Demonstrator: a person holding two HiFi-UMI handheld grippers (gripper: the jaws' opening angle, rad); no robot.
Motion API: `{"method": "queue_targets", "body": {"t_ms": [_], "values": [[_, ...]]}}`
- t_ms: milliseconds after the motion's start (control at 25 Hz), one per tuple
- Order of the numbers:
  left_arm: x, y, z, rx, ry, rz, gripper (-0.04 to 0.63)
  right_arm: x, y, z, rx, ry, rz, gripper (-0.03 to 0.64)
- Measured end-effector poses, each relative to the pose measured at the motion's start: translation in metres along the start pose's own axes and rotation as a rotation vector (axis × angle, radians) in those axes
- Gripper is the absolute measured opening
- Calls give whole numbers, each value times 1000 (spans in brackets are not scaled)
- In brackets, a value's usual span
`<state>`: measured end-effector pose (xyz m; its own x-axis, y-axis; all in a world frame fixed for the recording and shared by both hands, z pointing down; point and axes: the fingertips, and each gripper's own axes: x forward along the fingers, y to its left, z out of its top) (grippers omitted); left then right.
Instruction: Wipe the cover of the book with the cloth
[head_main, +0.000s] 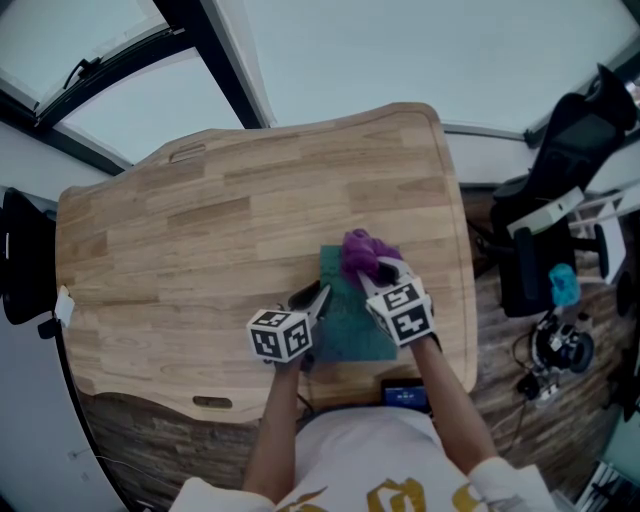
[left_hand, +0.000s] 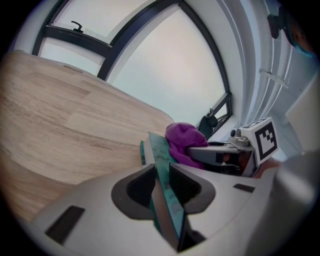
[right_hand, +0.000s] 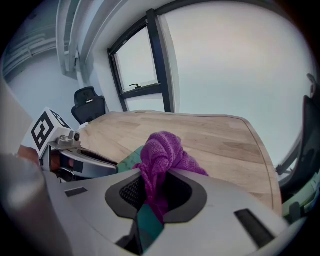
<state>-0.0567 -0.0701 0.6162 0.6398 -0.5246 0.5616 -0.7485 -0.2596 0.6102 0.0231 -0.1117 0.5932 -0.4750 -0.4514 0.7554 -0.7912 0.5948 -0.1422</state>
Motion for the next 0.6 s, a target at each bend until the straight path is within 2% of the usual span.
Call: {"method": "queue_targets", "body": {"t_ms": [600], "values": [[1, -1, 0, -5, 3, -6, 89, 11, 6, 10, -22, -29, 16, 64]]}}
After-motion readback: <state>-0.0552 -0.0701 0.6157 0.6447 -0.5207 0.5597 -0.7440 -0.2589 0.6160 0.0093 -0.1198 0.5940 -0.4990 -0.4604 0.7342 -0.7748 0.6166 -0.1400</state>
